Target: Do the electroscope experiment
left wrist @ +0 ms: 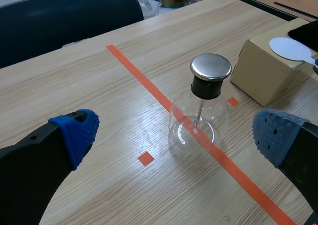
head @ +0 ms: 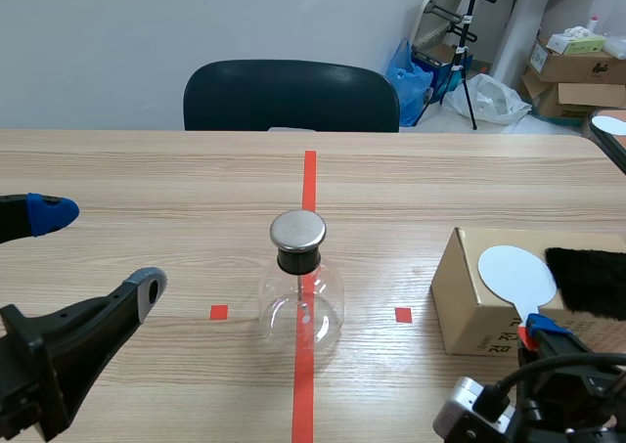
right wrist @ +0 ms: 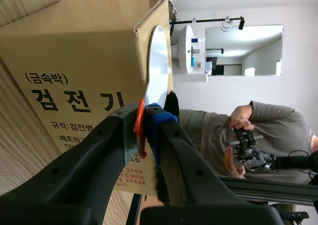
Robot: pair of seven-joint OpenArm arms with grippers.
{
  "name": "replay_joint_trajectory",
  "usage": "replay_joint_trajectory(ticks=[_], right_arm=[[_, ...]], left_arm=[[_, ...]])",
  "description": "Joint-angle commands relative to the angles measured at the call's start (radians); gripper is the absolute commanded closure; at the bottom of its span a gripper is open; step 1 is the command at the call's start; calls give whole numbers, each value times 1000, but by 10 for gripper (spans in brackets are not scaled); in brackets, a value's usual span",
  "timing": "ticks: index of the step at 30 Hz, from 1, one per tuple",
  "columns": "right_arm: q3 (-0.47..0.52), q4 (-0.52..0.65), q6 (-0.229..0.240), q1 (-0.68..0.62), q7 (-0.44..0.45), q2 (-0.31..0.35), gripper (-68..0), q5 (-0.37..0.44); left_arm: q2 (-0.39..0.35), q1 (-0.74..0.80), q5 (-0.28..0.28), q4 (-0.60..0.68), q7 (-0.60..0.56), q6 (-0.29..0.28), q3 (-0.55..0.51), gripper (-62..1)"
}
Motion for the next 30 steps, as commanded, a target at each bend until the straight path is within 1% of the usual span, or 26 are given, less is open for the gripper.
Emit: replay_joint_trajectory(ticks=[1, 25, 30], right_arm=[[8, 16, -54, 3, -3, 11, -9, 0], [8, 16, -54, 3, -4, 11, -9, 0], [8, 16, -54, 3, -4, 11, -9, 0]], left_arm=[[5, -3, -6, 18, -7, 5, 6, -623], [5, -3, -7, 18, -3, 5, 6, -623], [5, -3, -6, 18, 16, 5, 6, -623]])
